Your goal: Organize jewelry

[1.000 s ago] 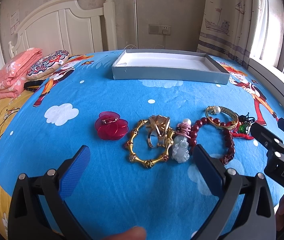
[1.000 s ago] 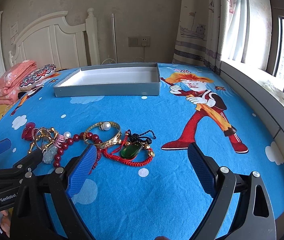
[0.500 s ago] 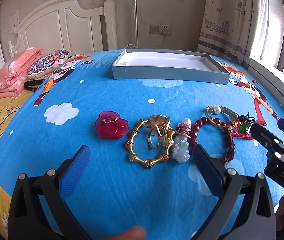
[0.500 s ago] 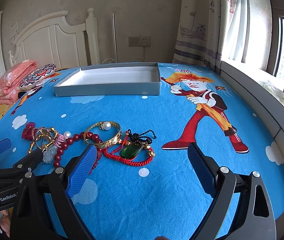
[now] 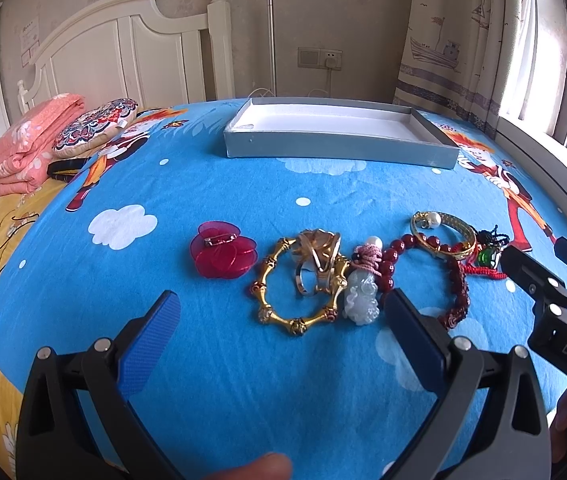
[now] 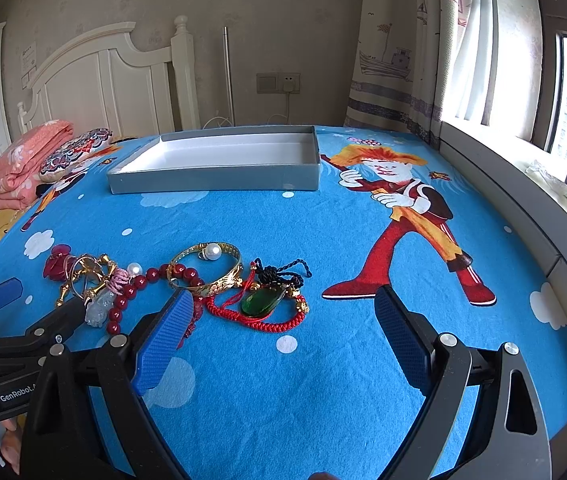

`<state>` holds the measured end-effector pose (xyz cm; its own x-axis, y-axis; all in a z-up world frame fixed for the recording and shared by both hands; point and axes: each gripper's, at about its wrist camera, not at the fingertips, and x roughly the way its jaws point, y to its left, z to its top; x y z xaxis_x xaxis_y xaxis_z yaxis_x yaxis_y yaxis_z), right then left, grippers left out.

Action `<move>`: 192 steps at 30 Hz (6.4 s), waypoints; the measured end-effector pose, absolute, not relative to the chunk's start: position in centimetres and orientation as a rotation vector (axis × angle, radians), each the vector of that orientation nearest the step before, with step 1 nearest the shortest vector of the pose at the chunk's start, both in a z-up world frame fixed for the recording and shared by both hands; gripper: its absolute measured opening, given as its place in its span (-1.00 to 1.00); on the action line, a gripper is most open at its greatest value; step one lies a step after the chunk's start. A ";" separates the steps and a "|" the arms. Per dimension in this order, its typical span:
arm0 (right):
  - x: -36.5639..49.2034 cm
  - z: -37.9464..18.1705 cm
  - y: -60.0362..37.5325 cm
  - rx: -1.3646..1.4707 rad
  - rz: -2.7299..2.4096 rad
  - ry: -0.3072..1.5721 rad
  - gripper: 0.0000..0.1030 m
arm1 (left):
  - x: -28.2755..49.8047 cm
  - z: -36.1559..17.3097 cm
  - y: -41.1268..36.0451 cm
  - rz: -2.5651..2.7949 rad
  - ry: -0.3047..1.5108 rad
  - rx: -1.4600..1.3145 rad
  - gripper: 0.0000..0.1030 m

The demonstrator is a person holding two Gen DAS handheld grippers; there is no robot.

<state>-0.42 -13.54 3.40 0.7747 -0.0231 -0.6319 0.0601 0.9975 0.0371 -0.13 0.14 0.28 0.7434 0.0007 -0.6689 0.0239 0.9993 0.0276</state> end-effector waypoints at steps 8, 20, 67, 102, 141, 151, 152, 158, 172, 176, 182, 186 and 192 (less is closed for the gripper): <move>-0.5 3.4 -13.5 0.057 -0.045 0.685 0.67 | 0.0 0.4 0.2 -0.011 0.733 0.032 0.92; -0.7 3.7 -13.7 0.075 -0.024 0.665 0.67 | -0.5 0.6 1.0 -0.037 0.687 -0.001 0.92; 4.2 3.6 -13.2 0.088 0.107 0.763 -0.26 | 3.2 0.4 2.3 -0.244 0.736 -0.077 -0.83; 9.0 5.4 -12.3 0.023 0.160 0.770 -0.93 | 6.1 2.5 2.2 -0.284 0.708 -0.074 -0.83; 23.8 2.8 -15.1 0.083 0.025 0.852 -0.90 | 24.5 2.2 -1.5 -0.255 0.821 -0.026 -0.77; 23.0 3.6 -15.6 0.105 0.010 0.817 -0.74 | 23.3 3.3 -0.7 -0.238 0.780 -0.041 -0.21; 22.8 3.8 -15.7 0.105 0.008 0.810 -0.59 | 23.0 3.5 -0.4 -0.233 0.775 -0.049 -0.20; 19.6 6.6 -15.7 0.090 -0.015 0.667 0.21 | 20.5 5.2 1.2 -0.192 0.707 -0.061 -0.14; 9.8 8.9 -14.5 0.087 0.013 0.567 0.34 | 10.9 7.6 4.7 -0.142 0.576 -0.049 -0.11; 7.2 8.4 -14.5 0.083 0.024 0.577 0.40 | 7.8 7.2 5.6 -0.126 0.583 -0.052 0.01; 3.8 7.1 -15.2 0.099 0.031 0.603 0.50 | 3.9 5.7 6.5 -0.118 0.617 -0.079 0.22; 1.3 5.8 -14.9 0.072 0.024 0.610 0.61 | 2.1 4.4 6.6 -0.116 0.638 -0.095 0.25; 0.1 3.7 -14.3 0.065 0.035 0.666 0.63 | 1.2 2.4 6.2 -0.126 0.675 -0.099 0.25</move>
<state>0.10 -14.26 3.65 0.7856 0.0535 -0.6164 -0.0121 0.9974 0.0712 1.21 6.15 2.42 0.7734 -0.1476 -0.6165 0.0837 0.9878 -0.1315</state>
